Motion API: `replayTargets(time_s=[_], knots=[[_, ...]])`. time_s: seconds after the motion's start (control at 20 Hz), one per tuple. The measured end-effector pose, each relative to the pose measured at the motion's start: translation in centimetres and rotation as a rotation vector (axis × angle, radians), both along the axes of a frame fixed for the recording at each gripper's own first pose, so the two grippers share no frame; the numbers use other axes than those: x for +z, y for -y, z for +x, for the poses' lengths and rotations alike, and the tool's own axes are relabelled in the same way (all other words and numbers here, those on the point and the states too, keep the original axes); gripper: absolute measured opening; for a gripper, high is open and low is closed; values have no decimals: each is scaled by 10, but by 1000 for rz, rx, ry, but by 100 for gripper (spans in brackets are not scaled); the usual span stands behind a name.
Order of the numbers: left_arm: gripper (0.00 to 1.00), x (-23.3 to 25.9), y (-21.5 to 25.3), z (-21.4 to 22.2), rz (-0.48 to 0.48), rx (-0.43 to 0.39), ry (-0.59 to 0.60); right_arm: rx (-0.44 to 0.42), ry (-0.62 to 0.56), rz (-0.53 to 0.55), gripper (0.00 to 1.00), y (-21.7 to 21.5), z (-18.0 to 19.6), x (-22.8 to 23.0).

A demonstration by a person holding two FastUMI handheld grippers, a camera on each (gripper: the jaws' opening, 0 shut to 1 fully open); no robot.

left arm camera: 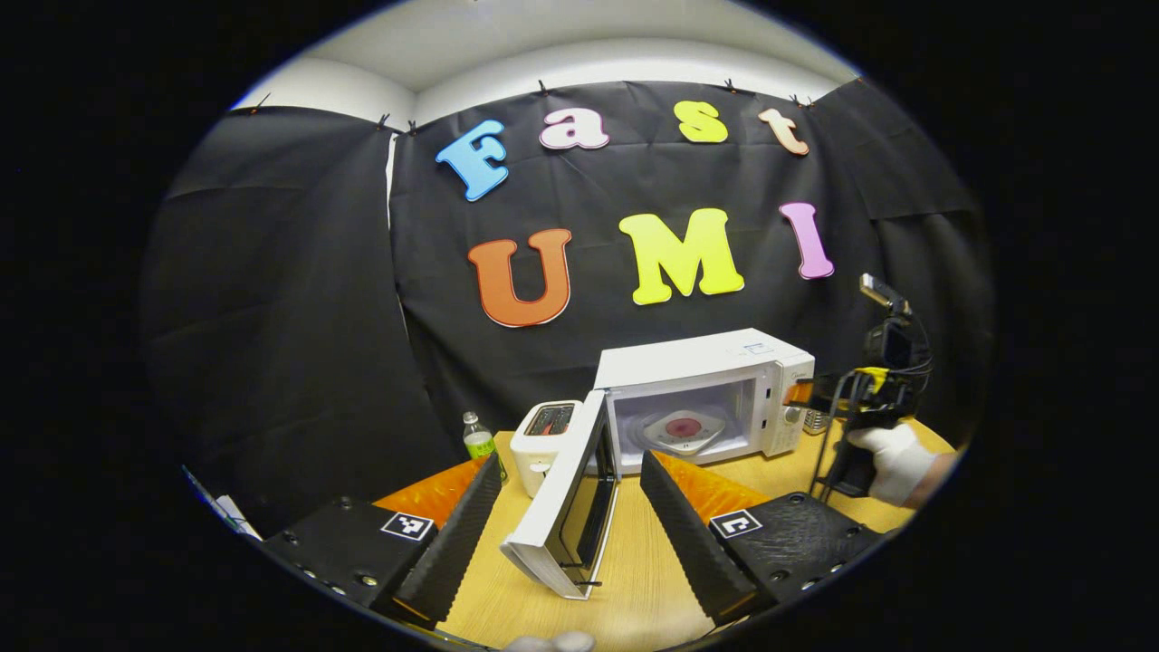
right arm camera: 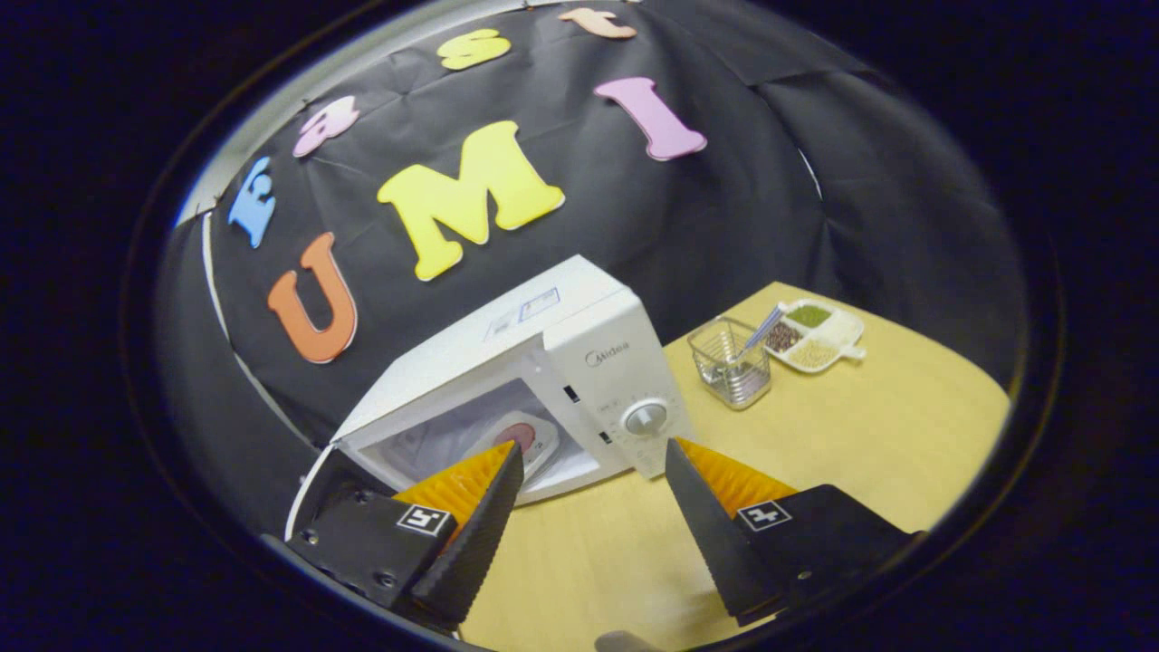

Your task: Open the microwave oven with the left hand, put the food in, and close the microwave oven.

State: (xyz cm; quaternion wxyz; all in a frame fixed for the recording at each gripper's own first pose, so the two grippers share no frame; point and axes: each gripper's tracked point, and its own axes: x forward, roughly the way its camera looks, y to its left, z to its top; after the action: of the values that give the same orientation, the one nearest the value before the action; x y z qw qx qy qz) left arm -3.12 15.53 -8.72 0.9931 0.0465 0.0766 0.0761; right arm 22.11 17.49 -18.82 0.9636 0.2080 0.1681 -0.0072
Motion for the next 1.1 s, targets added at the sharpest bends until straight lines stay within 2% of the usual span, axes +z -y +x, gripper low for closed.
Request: replayTargets(time_s=[0.3, 0.35, 0.4, 0.45, 0.5, 0.55, 0.6, 0.65, 0.7, 0.75, 0.8, 0.85, 0.9, 1.05, 1.1], knots=[[95, -4, -25, 3, -30, 48, 28, 82, 65, -292, 100, 64, -75, 47], [95, -6, -28, 4, -36, 47, 30, 81, 66, -328, 90, 74, -86, 51], [95, -7, -31, 6, -38, 51, 35, 72, 71, -346, 90, 84, -97, 58], [94, -8, -34, 9, -44, 50, 41, 52, 78, -360, 100, 94, -107, 66], [94, -8, -37, 9, -47, 52, 47, 35, 75, -364, 100, 102, -115, 68], [72, -10, -38, 13, -52, 38, 47, 27, 74, -360, 100, 106, -121, 70], [80, -11, -30, 16, -66, -1, 55, 25, 73, -357, 91, 107, -126, 72], [57, -12, -23, 20, -83, -50, 63, 29, 73, -359, 100, 109, -131, 74], [34, -14, -23, 19, -97, -62, 67, 31, 70, -365, 92, 110, -135, 74], [11, -17, -32, 22, -99, -35, 69, 31, 66, -364, 100, 111, -139, 73], [0, -23, -45, 23, -98, -9, 66, 32, 69, -362, 92, 111, -143, 75], [0, -26, -45, 24, -105, -22, 66, 35, 65, -359, 92, 109, -146, 75], [0, -27, -48, 24, -96, -19, 67, 46, 59, -356, 100, 107, -149, 73], [0, -37, -71, 23, -56, 11, 45, 57, 34, -333, 100, 104, -155, 67], [0, -42, -80, 22, -58, 31, 43, 54, 29, -325, 92, 104, -156, 66]])
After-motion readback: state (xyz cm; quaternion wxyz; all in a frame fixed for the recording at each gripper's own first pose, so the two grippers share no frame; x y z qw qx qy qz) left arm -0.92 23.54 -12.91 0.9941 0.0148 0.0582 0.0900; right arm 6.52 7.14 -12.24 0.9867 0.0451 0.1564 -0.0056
